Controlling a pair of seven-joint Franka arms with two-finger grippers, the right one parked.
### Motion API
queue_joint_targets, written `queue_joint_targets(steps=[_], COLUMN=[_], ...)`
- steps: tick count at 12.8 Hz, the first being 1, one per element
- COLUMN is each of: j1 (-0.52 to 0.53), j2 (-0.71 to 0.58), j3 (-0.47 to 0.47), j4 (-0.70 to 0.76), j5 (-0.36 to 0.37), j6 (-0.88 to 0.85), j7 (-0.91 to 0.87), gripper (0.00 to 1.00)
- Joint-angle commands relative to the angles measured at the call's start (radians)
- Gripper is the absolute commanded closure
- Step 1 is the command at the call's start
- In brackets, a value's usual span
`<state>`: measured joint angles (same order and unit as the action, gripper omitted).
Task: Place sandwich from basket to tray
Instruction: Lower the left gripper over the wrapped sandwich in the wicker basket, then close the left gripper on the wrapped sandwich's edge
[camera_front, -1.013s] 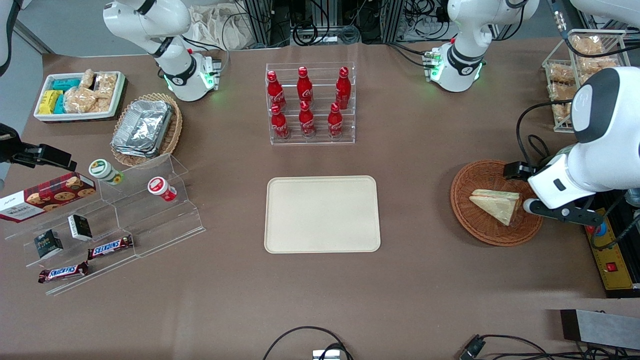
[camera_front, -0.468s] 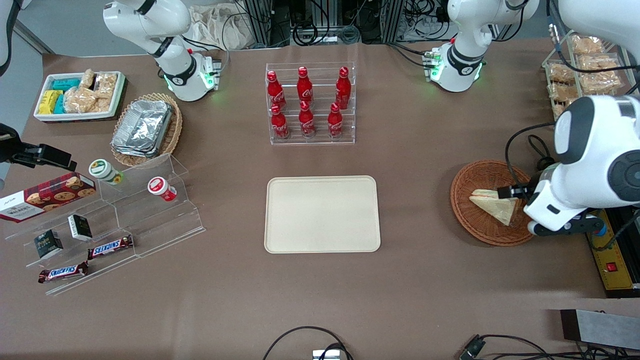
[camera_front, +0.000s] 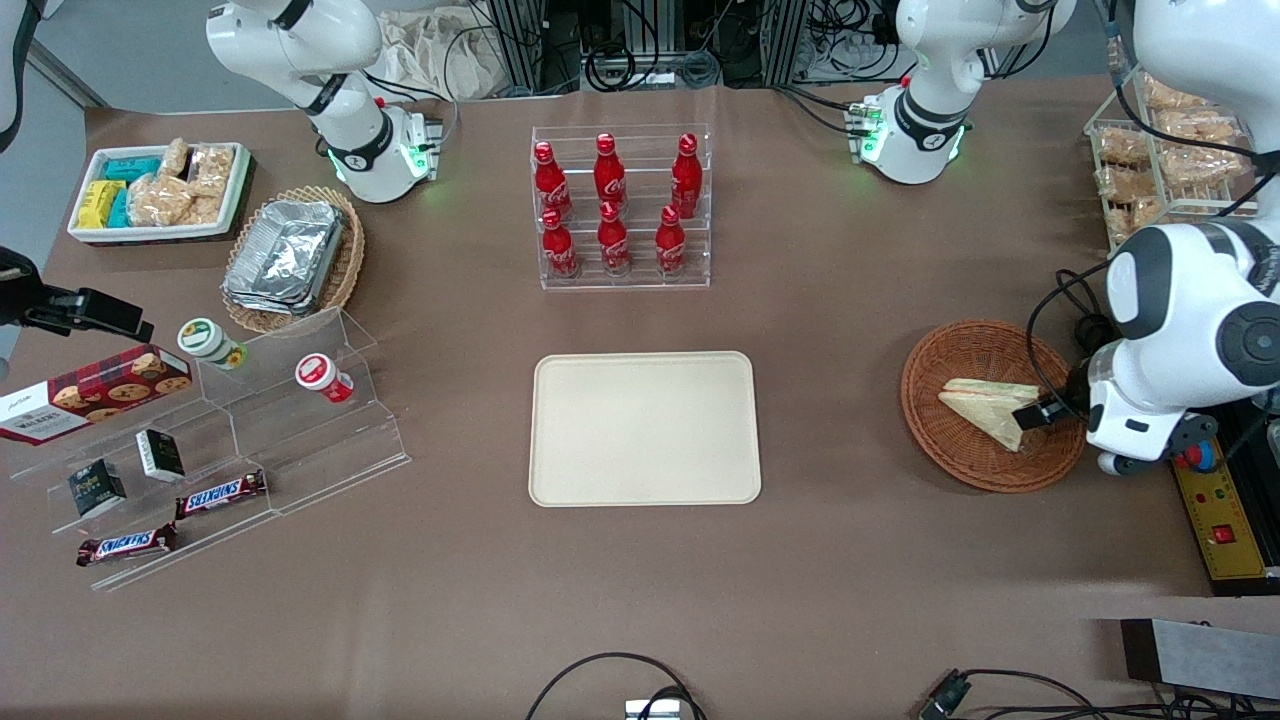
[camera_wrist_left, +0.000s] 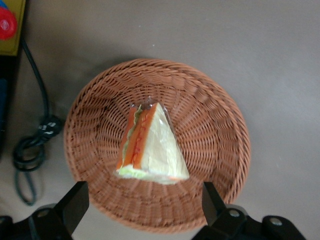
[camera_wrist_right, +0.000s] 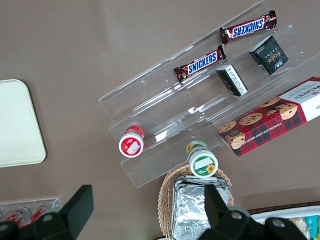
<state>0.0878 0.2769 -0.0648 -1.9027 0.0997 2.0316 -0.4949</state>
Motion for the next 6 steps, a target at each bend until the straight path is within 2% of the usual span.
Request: queue_joint_targets(steps=[1,6], j1=[-0.003,0.044], j2=[-0.044,-0.035], j3=[-0.003,-0.001], j4=[-0.146,-0.205], j5=[-0.003,0.002], j6=[0.132,0.200], j7=[-0.071,-0.068], gripper=[0.00,0.00])
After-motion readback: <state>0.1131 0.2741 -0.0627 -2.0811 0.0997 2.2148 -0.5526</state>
